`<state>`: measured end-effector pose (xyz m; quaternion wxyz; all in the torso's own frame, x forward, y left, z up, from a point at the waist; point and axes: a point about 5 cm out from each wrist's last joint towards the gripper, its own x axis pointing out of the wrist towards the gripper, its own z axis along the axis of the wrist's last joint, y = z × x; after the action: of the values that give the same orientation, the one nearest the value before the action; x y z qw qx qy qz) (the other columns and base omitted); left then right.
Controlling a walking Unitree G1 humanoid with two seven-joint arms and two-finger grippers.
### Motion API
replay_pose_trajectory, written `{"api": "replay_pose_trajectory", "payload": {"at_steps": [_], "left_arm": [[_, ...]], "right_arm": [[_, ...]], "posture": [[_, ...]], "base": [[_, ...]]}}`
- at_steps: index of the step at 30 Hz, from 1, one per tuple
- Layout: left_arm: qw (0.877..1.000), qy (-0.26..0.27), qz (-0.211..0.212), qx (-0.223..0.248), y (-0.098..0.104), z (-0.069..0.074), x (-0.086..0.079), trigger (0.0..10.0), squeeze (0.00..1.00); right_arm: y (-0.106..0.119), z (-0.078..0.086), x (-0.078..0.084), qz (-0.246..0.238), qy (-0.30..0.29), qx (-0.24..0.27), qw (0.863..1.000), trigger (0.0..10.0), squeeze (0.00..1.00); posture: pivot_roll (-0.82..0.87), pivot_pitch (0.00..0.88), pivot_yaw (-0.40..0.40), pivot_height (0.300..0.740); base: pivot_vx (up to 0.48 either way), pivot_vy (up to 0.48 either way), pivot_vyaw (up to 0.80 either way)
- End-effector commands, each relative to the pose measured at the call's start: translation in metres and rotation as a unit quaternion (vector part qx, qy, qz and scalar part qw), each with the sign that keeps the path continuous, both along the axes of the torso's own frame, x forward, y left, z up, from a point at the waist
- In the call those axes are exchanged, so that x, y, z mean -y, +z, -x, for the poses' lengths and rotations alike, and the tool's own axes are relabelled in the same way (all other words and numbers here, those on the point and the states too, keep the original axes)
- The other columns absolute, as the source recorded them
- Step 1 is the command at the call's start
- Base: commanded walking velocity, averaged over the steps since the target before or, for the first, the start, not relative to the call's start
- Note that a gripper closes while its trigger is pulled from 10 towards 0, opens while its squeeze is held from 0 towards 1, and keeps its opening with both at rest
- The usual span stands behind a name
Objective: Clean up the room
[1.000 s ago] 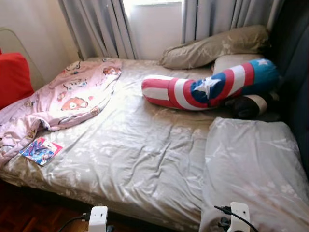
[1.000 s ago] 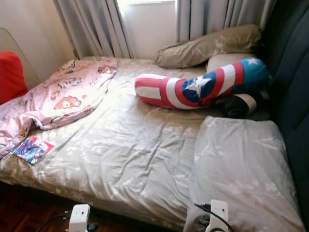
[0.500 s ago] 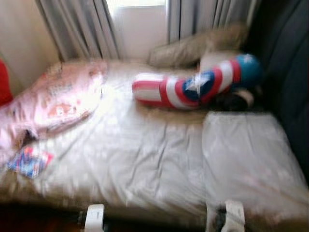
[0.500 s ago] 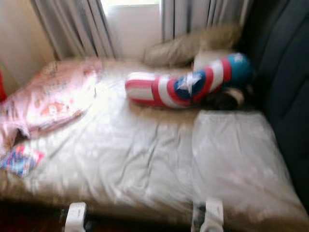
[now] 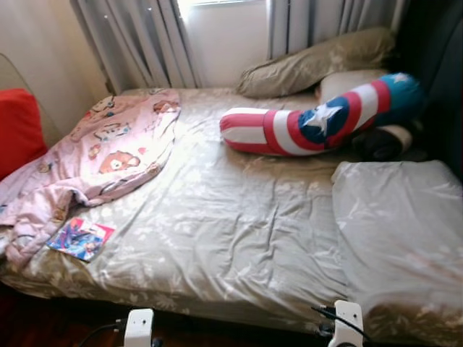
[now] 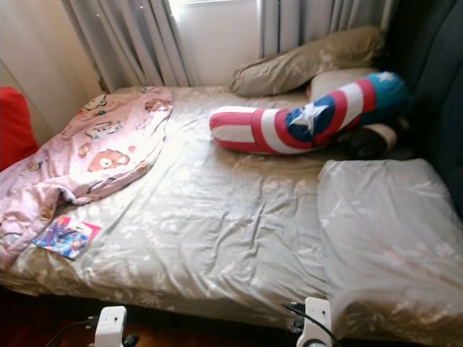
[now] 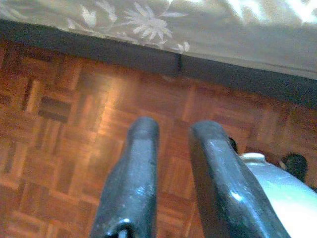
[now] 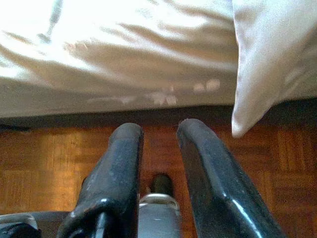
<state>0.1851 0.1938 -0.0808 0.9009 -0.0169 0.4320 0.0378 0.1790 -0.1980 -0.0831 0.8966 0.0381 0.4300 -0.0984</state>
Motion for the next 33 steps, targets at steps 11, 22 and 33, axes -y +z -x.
{"api": "replay_pose_trajectory", "payload": {"at_steps": [11,22,33], "left_arm": [[1.000,0.002,-0.010,-0.004,0.0000,0.0018,-0.0062,10.0,0.00],[1.000,0.005,-0.010,-0.004,0.0001,0.0015,-0.0067,10.0,0.00],[1.000,0.008,-0.010,-0.006,-0.0003,0.0023,-0.0075,10.0,0.00]], "right_arm": [[-0.0013,0.0018,-0.0031,-0.005,0.002,-0.003,1.000,10.0,0.00],[-0.0017,0.0023,-0.0028,-0.004,0.005,-0.007,1.000,10.0,0.00],[-0.0022,0.0034,-0.0012,-0.003,0.005,-0.011,1.000,10.0,0.00]], "posture": [[0.00,0.000,0.109,0.732],[0.01,0.000,0.104,0.732],[0.01,0.000,0.100,0.732]], "base": [[0.000,0.383,0.00],[0.000,0.382,0.00],[0.000,0.381,0.00]]}}
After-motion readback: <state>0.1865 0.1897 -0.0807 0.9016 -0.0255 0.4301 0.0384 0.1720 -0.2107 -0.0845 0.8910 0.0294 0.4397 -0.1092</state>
